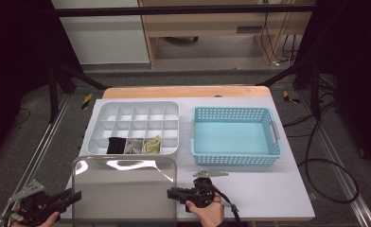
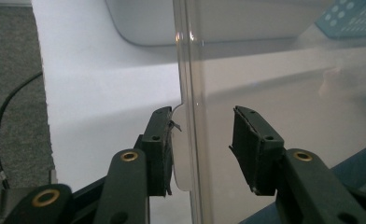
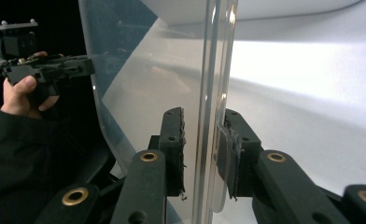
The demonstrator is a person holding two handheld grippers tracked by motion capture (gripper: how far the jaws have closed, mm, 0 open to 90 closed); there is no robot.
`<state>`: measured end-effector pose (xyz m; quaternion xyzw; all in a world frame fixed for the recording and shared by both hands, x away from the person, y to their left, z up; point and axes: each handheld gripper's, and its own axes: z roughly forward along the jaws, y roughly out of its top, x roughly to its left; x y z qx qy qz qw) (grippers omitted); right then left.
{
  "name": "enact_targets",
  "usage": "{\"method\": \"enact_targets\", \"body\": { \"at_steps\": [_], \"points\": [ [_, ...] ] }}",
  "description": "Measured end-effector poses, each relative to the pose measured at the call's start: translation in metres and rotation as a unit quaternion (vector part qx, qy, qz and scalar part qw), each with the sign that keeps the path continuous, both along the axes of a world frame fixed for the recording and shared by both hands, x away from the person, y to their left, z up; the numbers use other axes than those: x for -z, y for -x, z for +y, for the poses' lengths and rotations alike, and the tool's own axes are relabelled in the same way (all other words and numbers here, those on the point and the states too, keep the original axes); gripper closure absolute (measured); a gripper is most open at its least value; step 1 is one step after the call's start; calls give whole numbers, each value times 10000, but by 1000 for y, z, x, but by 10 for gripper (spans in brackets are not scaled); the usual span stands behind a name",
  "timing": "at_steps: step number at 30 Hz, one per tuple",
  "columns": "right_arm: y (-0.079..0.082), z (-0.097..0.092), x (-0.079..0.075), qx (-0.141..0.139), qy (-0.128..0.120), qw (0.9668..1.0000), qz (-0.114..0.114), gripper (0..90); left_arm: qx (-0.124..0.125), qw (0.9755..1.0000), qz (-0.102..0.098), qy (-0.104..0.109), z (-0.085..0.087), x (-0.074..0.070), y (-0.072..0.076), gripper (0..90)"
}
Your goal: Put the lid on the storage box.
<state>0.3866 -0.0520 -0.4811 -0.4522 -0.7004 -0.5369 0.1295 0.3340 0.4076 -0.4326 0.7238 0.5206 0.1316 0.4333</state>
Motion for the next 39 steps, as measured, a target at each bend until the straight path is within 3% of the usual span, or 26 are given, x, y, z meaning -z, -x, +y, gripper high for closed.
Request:
{"method": "enact_targets", "body": {
  "at_steps": [7,16,28,39],
  "points": [
    [-2,-7,-10,132,-84,9998,-134,706,-29,9998,-199,13,-7,-17,2,607],
    [-7,-16,-29,355,-70,9981,-494,679,10,9992,-372,150,-17,-32,-4,630],
    [-20,-24,-62,711,137,9914,-1092,651,-22,9983,-568,107,-31,-52,-21,629],
    [-31,-21,-83,769,93,9887,-1282,648,-25,9966,-827,67,-28,-74,-34,628]
  ]
}}
